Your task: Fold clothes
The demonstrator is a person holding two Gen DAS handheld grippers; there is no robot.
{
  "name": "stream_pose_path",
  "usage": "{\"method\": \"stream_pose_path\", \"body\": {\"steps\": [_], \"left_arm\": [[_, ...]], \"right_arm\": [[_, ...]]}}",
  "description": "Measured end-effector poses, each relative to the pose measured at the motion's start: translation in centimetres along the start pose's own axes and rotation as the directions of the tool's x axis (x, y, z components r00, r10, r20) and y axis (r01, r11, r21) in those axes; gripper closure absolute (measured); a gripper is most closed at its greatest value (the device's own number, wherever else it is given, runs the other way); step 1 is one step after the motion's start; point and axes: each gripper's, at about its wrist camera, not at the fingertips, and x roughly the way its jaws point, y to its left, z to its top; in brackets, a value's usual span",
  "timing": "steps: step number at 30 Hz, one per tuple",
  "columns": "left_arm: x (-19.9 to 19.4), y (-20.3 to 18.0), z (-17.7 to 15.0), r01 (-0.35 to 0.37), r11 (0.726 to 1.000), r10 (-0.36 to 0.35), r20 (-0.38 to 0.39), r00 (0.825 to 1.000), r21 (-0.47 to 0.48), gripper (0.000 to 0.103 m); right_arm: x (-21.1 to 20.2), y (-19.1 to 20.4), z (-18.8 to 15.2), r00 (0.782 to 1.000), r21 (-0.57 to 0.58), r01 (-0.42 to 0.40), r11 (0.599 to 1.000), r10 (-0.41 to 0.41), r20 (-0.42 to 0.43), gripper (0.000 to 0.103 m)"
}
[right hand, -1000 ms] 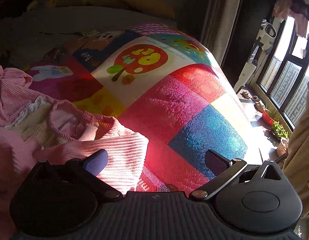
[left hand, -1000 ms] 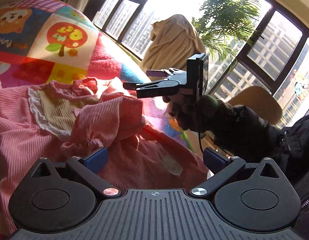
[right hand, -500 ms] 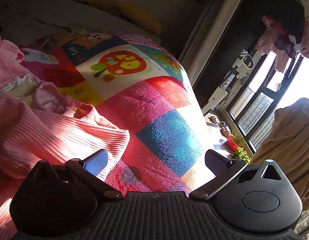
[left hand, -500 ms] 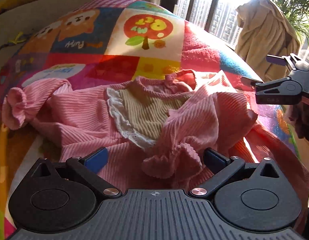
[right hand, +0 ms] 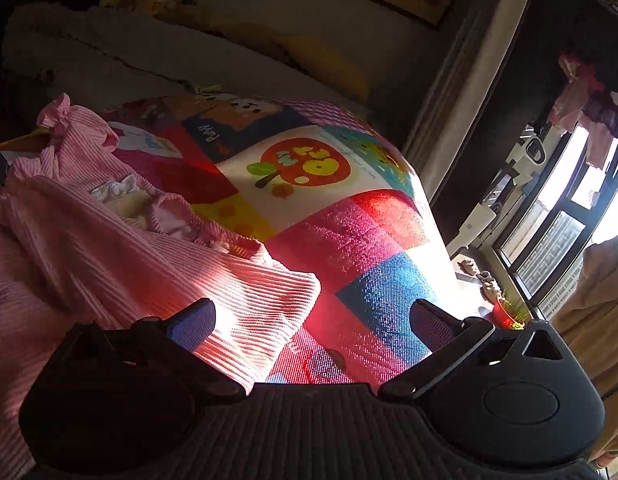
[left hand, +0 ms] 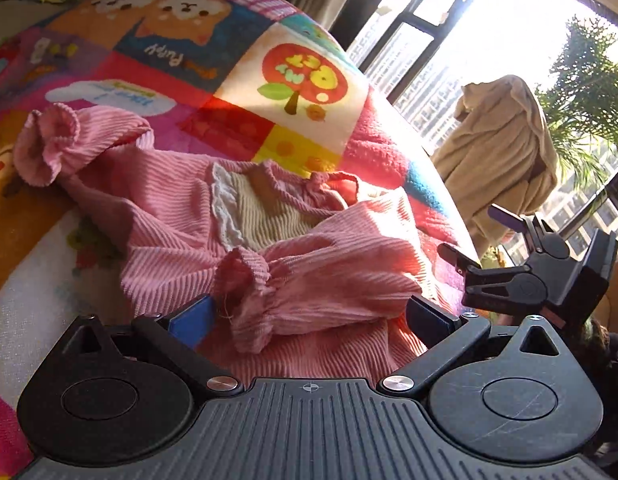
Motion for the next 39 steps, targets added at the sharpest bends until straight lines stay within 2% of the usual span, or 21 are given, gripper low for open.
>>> {"method": "stream_pose_path", "body": {"steps": [3,5,7,8,9,11,12,13,15,17,19,23,25,29,32,33,34,36,37,38,39], "left_arm": [[1.6,0.2,0.2,-0.077,0.996,0.077,-0.004,0.997,-0.054,0.0],[2.1,-0.4,0.2,-0.144,0.989,0.145,0.025,0.989,-0.037,0.002],[2.9,-1.3,0.0,-0.187,0.982,0.187,0.033,0.982,0.015,0.015],[3.2,-1.7,-0.1,-0.209,0.977,0.207,0.038,0.978,0.041,0.038],[3.6,-2.1,-0.2,-0.228,0.972,0.226,0.042,0.973,0.064,0.045],[4.0,-2.0,-0.5,-0.24,0.968,0.238,0.034,0.971,0.072,0.048],[4.0,-2.1,-0.7,-0.249,0.965,0.247,0.036,0.968,0.086,0.057],[4.0,-2.1,-0.8,-0.257,0.961,0.254,0.038,0.966,0.101,0.061],[3.7,-2.9,-0.5,-0.252,0.956,0.248,0.047,0.968,0.147,0.075],[3.3,-4.1,0.5,-0.247,0.947,0.237,0.071,0.969,0.206,0.079],[2.6,-6.4,2.3,-0.26,0.915,0.227,0.141,0.964,0.308,0.08],[0.7,-10.6,5.7,-0.31,0.828,0.16,0.333,0.929,0.468,0.08],[1.9,-9.0,5.5,-0.318,0.83,0.198,0.291,0.936,0.459,0.077],[4.4,-6.0,5.0,-0.335,0.832,0.27,0.205,0.941,0.442,0.065],[6.1,-3.6,4.6,-0.351,0.833,0.323,0.138,0.936,0.428,0.047],[5.9,-2.4,4.1,-0.369,0.833,0.35,0.124,0.929,0.413,0.044],[5.2,-1.6,3.9,-0.365,0.847,0.348,0.117,0.93,0.386,0.041],[2.2,0.0,3.8,-0.325,0.901,0.295,0.144,0.945,0.287,0.019],[0.6,0.7,3.8,-0.306,0.922,0.27,0.17,0.948,0.238,0.014],[-0.9,1.4,3.8,-0.303,0.933,0.264,0.203,0.943,0.193,0.009],[-2.0,2.0,3.9,-0.31,0.939,0.273,0.23,0.934,0.147,0.009]], "right_arm": [[-0.6,2.8,0.5,0.995,-0.086,-0.09,0.992,0.093,0.026,0.0],[-0.5,4.4,0.5,0.991,-0.132,-0.127,0.983,0.132,0.023,0.0],[-0.5,5.8,0.5,0.986,-0.157,-0.158,0.975,0.164,0.022,0.0],[-0.4,6.2,0.6,0.984,-0.158,-0.169,0.973,0.174,0.02,0.0],[-0.2,6.4,0.7,0.983,-0.154,-0.18,0.972,0.184,0.018,0.0],[0.1,6.6,0.9,0.981,-0.139,-0.191,0.972,0.195,0.014,0.0],[0.3,6.6,0.9,0.98,-0.128,-0.194,0.973,0.197,0.009,0.0],[0.5,6.5,0.9,0.981,-0.119,-0.193,0.974,0.196,0.009,0.0],[0.7,6.4,0.9,0.98,-0.1,-0.195,0.976,0.197,0.01,0.0],[0.6,6.3,0.9,0.984,-0.089,-0.174,0.981,0.177,0.024,0.0],[0.5,6.1,1.3,0.99,-0.082,-0.129,0.988,0.133,0.045,0.0],[0.0,3.8,2.4,0.996,-0.017,0.009,1.0,-0.007,0.086,0.0],[0.0,2.5,2.5,0.996,0.019,0.038,0.999,-0.04,0.074,0.0],[0.0,0.0,2.0,0.999,0.12,0.014,0.993,-0.018,0.034,0.0],[1.2,-0.8,1.4,0.999,0.157,0.035,0.987,-0.033,-0.018,0.0],[1.5,-0.8,1.2,0.999,0.16,0.045,0.986,-0.04,-0.035,0.0],[1.9,-0.8,0.9,0.998,0.164,0.055,0.985,-0.047,-0.052,0.0],[2.0,-0.7,0.4,0.998,0.171,0.038,0.985,-0.029,-0.058,0.0],[1.9,-0.6,0.2,0.998,0.173,0.029,0.985,-0.019,-0.059,0.0],[1.9,-0.6,-0.1,0.998,0.174,0.02,0.985,-0.01,-0.06,0.0],[2.0,-0.5,-0.3,0.998,0.175,0.016,0.984,-0.005,-0.064,0.0]]}}
